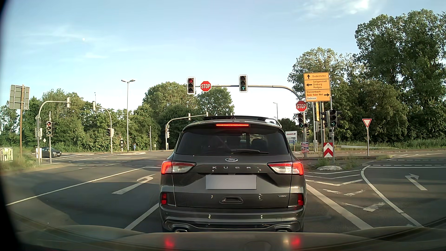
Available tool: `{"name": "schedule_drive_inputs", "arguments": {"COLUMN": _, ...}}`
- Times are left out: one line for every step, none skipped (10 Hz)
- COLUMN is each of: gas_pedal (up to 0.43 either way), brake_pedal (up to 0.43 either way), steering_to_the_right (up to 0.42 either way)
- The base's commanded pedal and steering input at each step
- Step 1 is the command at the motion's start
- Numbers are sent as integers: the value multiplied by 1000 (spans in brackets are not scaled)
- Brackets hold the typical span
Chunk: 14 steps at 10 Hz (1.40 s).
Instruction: Follow the waypoints while adhering to traffic rules and regulations
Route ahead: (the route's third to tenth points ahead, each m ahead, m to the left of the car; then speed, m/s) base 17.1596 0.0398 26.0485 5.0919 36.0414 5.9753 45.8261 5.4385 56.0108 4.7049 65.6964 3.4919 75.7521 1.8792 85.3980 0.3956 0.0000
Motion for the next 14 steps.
{"name": "schedule_drive_inputs", "arguments": {"gas_pedal": 0, "brake_pedal": 323, "steering_to_the_right": 5}}
{"name": "schedule_drive_inputs", "arguments": {"gas_pedal": 0, "brake_pedal": 335, "steering_to_the_right": 5}}
{"name": "schedule_drive_inputs", "arguments": {"gas_pedal": 0, "brake_pedal": 335, "steering_to_the_right": 5}}
{"name": "schedule_drive_inputs", "arguments": {"gas_pedal": 0, "brake_pedal": 335, "steering_to_the_right": 5}}
{"name": "schedule_drive_inputs", "arguments": {"gas_pedal": 0, "brake_pedal": 335, "steering_to_the_right": 5}}
{"name": "schedule_drive_inputs", "arguments": {"gas_pedal": 0, "brake_pedal": 335, "steering_to_the_right": 5}}
{"name": "schedule_drive_inputs", "arguments": {"gas_pedal": 0, "brake_pedal": 335, "steering_to_the_right": 5}}
{"name": "schedule_drive_inputs", "arguments": {"gas_pedal": 0, "brake_pedal": 335, "steering_to_the_right": 5}}
{"name": "schedule_drive_inputs", "arguments": {"gas_pedal": 0, "brake_pedal": 335, "steering_to_the_right": 5}}
{"name": "schedule_drive_inputs", "arguments": {"gas_pedal": 0, "brake_pedal": 335, "steering_to_the_right": 5}}
{"name": "schedule_drive_inputs", "arguments": {"gas_pedal": 0, "brake_pedal": 335, "steering_to_the_right": 5}}
{"name": "schedule_drive_inputs", "arguments": {"gas_pedal": 0, "brake_pedal": 335, "steering_to_the_right": 5}}
{"name": "schedule_drive_inputs", "arguments": {"gas_pedal": 0, "brake_pedal": 335, "steering_to_the_right": 5}}
{"name": "schedule_drive_inputs", "arguments": {"gas_pedal": 0, "brake_pedal": 335, "steering_to_the_right": 5}}
